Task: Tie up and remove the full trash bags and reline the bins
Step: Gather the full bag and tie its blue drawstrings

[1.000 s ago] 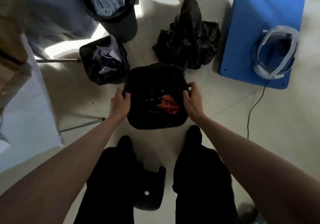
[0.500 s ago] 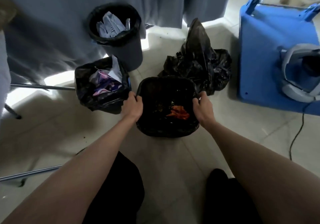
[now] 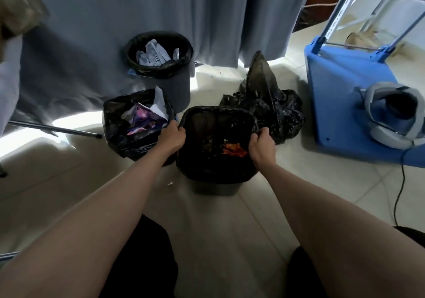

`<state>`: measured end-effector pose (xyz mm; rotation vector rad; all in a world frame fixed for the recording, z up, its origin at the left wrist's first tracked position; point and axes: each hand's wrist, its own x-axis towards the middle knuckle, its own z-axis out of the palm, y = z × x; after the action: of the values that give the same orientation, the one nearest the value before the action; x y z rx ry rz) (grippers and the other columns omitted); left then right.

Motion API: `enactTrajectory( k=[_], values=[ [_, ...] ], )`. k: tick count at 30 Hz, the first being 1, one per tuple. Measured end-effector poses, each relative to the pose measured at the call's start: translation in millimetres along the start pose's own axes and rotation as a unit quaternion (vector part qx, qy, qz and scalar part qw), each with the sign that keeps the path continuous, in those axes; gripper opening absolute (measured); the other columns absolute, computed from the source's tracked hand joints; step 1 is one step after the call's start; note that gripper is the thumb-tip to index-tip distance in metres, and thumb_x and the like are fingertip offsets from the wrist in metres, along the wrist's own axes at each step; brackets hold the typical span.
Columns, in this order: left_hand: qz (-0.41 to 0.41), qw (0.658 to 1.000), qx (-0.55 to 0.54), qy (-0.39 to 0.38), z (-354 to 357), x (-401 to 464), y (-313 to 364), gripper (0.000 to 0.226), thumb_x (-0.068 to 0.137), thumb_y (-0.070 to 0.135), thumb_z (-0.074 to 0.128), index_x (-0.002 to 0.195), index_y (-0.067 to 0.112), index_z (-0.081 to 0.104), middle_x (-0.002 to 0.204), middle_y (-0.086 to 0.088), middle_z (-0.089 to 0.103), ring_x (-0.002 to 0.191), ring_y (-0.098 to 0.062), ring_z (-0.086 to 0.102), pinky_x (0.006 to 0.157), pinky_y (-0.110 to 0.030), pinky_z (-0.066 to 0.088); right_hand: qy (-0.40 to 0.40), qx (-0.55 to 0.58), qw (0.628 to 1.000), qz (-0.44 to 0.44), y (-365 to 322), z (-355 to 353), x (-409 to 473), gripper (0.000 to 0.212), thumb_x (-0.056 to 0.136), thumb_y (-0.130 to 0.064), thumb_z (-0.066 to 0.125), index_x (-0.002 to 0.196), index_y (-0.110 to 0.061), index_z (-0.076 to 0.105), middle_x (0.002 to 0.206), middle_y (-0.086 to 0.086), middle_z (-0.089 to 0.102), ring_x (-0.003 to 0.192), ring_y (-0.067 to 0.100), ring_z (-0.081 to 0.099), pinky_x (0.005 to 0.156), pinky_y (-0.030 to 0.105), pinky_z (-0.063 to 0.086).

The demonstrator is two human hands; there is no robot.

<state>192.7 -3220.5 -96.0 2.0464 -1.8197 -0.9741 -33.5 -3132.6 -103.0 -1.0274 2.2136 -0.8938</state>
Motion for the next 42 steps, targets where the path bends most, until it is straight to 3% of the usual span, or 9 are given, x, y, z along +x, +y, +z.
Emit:
enactTrajectory(
  k=[6,13,22,25,27,31,34,38,42],
  values=[
    [0.002,0.996,-0.042,-0.077,-12.3,-14.1,2.0,0.031,0.097,0.021,0.038,0.122,0.004,0.045,0.127,-0.024,0.052,0.115,-0.037,0.051,0.087,-0.039,0.041,-0.05,0.035,0.997,0.039,0.7,-13.4,-6.4,0.037,0.101,-0.022,0.038,0.133,-0.007,0.046,0.127,0.015,0.055,0.113,0.032,0.051,0.091,0.038,0.042],
    [-0.009,0.971,-0.176,-0.16,-7.1,-44.1,4.4,0.019,0.098,0.009,0.043,0.117,0.011,0.049,0.09,-0.008,0.056,0.069,-0.016,0.055,0.048,-0.022,0.044,-0.12,0.029,0.989,0.081,13.7,-49.6,-8.8,0.037,0.096,-0.022,0.045,0.133,-0.016,0.046,0.123,0.013,0.057,0.106,0.03,0.06,0.087,0.045,0.055],
    [-0.001,0.924,-0.326,-0.199,6.4,-49.3,33.0,0.047,0.091,-0.009,0.048,0.134,0.008,0.051,0.117,-0.013,0.064,0.102,-0.022,0.063,0.082,-0.029,0.052,-0.193,0.109,0.966,0.134,45.7,-99.0,-11.5,0.022,0.091,-0.001,0.057,0.104,-0.011,0.043,0.096,0.011,0.058,0.078,0.022,0.06,0.057,0.035,0.058],
    [-0.008,0.938,-0.307,-0.161,10.3,-51.4,30.2,0.054,0.091,0.002,0.057,0.143,0.009,0.043,0.129,-0.011,0.057,0.11,-0.021,0.058,0.093,-0.032,0.047,-0.267,0.163,0.938,0.15,51.6,-108.5,-11.8,0.023,0.091,-0.005,0.064,0.109,-0.007,0.049,0.104,0.015,0.065,0.09,0.03,0.064,0.07,0.043,0.062],
    [-0.031,0.949,-0.278,-0.148,10.0,-56.1,21.2,0.048,0.092,0.013,0.061,0.139,0.012,0.047,0.124,-0.008,0.058,0.103,-0.02,0.057,0.085,-0.034,0.046,-0.292,0.185,0.923,0.167,55.8,-111.0,-12.5,0.034,0.094,-0.019,0.064,0.118,0.003,0.054,0.107,0.019,0.066,0.095,0.033,0.064,0.083,0.05,0.059],
    [-0.098,0.945,-0.249,-0.189,3.7,-65.8,3.3,0.019,0.099,0.024,0.051,0.099,0.009,0.061,0.087,-0.009,0.06,0.073,-0.021,0.059,0.081,-0.039,0.052,-0.293,0.209,0.907,0.217,60.9,-111.1,-17.9,0.042,0.103,-0.034,0.046,0.127,0.0,0.044,0.102,0.025,0.066,0.087,0.039,0.069,0.067,0.047,0.061],
    [-0.12,0.93,-0.29,-0.19,5.4,-68.0,-4.8,0.022,0.101,0.018,0.046,0.09,0.006,0.061,0.079,-0.01,0.063,0.07,-0.022,0.064,0.082,-0.04,0.055,-0.299,0.17,0.915,0.209,59.2,-107.6,-22.1,0.029,0.103,-0.014,0.034,0.116,0.003,0.054,0.09,0.023,0.066,0.079,0.036,0.068,0.081,0.051,0.058],
    [-0.131,0.929,-0.307,-0.158,9.7,-71.5,-9.9,0.016,0.096,0.004,0.05,0.084,0.003,0.06,0.075,-0.01,0.064,0.052,-0.016,0.066,0.063,-0.032,0.06,-0.299,0.145,0.926,0.18,51.1,-104.6,-26.5,0.028,0.096,0.007,0.033,0.094,0.0,0.061,0.091,0.017,0.066,0.08,0.029,0.065,0.097,0.054,0.05],
    [-0.143,0.927,-0.317,-0.139,6.6,-71.6,-9.4,0.013,0.096,0.0,0.049,0.085,-0.001,0.057,0.078,-0.014,0.061,0.044,-0.017,0.066,0.05,-0.03,0.059,-0.289,0.129,0.93,0.187,56.6,-105.2,-21.1,0.021,0.095,0.007,0.039,0.109,0.005,0.055,0.097,0.023,0.066,0.08,0.031,0.067,0.094,0.054,0.052]
  ],
)
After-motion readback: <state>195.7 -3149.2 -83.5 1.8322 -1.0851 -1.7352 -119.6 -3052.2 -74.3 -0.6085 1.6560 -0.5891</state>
